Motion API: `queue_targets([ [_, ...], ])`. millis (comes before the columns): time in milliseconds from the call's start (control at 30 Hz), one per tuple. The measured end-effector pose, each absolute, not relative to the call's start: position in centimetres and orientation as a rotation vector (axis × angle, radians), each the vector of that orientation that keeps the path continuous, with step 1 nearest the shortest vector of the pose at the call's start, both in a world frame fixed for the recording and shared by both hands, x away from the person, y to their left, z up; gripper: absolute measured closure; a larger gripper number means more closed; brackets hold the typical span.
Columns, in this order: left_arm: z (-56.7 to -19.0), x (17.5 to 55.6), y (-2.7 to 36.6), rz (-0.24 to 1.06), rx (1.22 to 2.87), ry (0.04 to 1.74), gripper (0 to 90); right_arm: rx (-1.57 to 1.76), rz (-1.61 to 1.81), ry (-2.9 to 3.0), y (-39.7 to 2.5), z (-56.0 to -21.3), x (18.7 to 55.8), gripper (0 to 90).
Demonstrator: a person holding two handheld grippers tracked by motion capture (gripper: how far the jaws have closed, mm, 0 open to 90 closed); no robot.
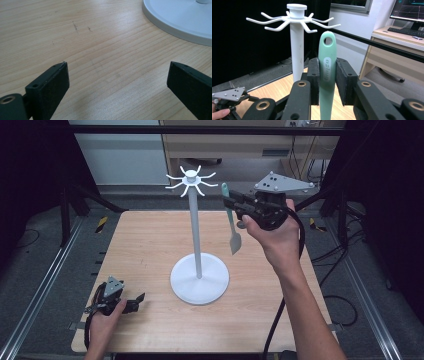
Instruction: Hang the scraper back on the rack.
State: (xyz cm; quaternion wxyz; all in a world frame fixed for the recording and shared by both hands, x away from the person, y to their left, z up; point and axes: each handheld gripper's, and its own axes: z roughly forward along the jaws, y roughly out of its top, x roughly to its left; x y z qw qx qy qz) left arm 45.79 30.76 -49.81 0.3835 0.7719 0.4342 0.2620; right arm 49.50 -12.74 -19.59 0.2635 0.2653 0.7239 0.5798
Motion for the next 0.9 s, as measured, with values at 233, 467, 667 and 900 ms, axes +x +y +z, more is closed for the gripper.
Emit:
queue_targets([
  [233, -49.81, 45.8, 30.79, 0.667, 1.968, 1.108, 3.7, 0.709, 1.574, 1.961, -12.55, -19.44, 49.49, 74.2],
  [467, -49.81, 45.8, 30.78, 0.667, 1.969, 1.106, 3.7, 0.703, 1.589, 1.96, -12.37, -19.24, 49.36, 74.2],
  [667, -49.8, 45.8, 30.81, 0.666, 1.969, 1.107, 3.7, 0.697, 1.591, 1.965, -12.14, -19.22, 49.39, 74.2],
  [900, -49.81, 45.81, 30.81, 0.667, 1.972, 1.104, 3.7, 0.697, 1.598, 1.963, -12.2, -19.16, 49.45, 74.2],
])
